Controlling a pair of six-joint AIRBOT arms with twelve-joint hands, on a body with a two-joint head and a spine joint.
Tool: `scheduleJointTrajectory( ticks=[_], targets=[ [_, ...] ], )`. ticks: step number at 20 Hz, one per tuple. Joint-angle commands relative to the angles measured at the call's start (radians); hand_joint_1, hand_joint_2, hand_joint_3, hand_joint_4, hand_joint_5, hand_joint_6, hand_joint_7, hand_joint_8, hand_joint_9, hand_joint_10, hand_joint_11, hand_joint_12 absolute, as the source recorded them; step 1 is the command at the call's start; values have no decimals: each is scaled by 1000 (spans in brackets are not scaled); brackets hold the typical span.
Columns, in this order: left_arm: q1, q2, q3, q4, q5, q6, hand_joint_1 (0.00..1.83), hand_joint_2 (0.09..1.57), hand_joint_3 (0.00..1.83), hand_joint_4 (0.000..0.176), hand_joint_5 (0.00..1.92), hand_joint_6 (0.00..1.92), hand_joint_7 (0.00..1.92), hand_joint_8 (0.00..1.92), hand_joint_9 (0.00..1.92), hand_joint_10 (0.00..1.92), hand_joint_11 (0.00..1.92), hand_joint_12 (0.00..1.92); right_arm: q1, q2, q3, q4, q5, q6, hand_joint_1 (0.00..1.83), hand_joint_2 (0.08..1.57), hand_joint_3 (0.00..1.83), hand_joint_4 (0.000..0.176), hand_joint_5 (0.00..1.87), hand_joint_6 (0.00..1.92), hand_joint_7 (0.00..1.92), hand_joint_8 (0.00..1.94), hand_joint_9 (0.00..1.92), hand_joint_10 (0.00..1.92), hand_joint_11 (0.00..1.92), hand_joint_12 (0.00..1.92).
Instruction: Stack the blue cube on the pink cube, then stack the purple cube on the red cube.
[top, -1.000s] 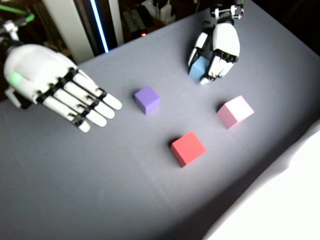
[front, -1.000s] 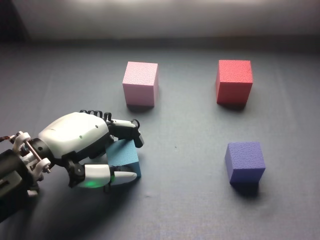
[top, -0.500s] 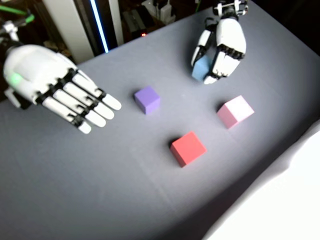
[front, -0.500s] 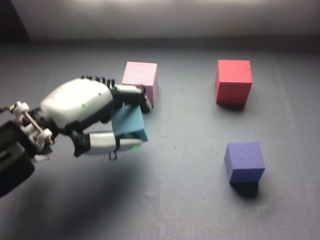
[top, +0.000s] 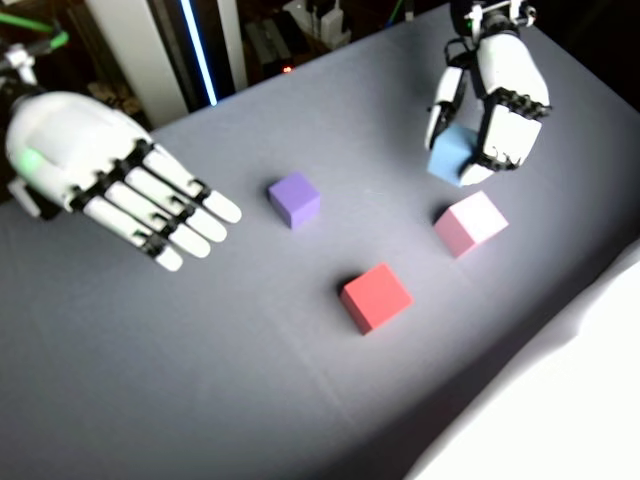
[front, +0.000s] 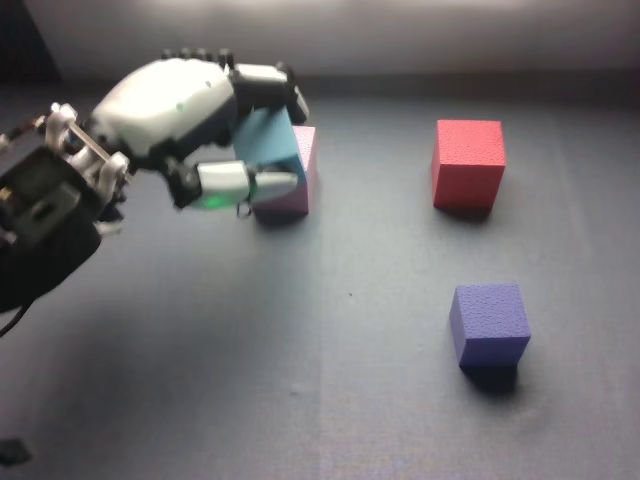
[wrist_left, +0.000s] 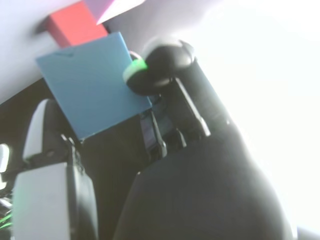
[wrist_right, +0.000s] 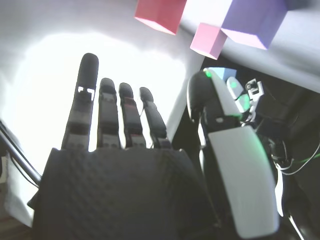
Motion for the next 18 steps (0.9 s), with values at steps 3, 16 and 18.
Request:
scheduleJointTrajectory(
  ticks=[3, 16, 18],
  targets=[
    [-62, -34, 53, -21, -36, -3, 1340, 1236, 0, 0, 786, 1007, 738, 1508, 693, 1696, 629, 1921, 1, -2, 7, -11, 109, 5, 609, 1408, 2, 0, 0, 0, 0, 0, 0, 0, 0, 131],
    [-69, -115, 181, -113, 114, 5, 1201, 1247, 0, 0, 778, 1104, 730, 1633, 632, 1726, 653, 1921, 1, -13, 14, -11, 98, 15, 614, 1394, 0, 0, 9, 1, 0, 0, 0, 0, 0, 155],
    [-70, -118, 184, -113, 116, 5, 1166, 1272, 4, 0, 738, 1206, 673, 1668, 557, 1708, 557, 1921, 1, -13, 14, -11, 97, 15, 618, 1404, 0, 0, 1, 0, 0, 0, 0, 0, 0, 183]
  ],
)
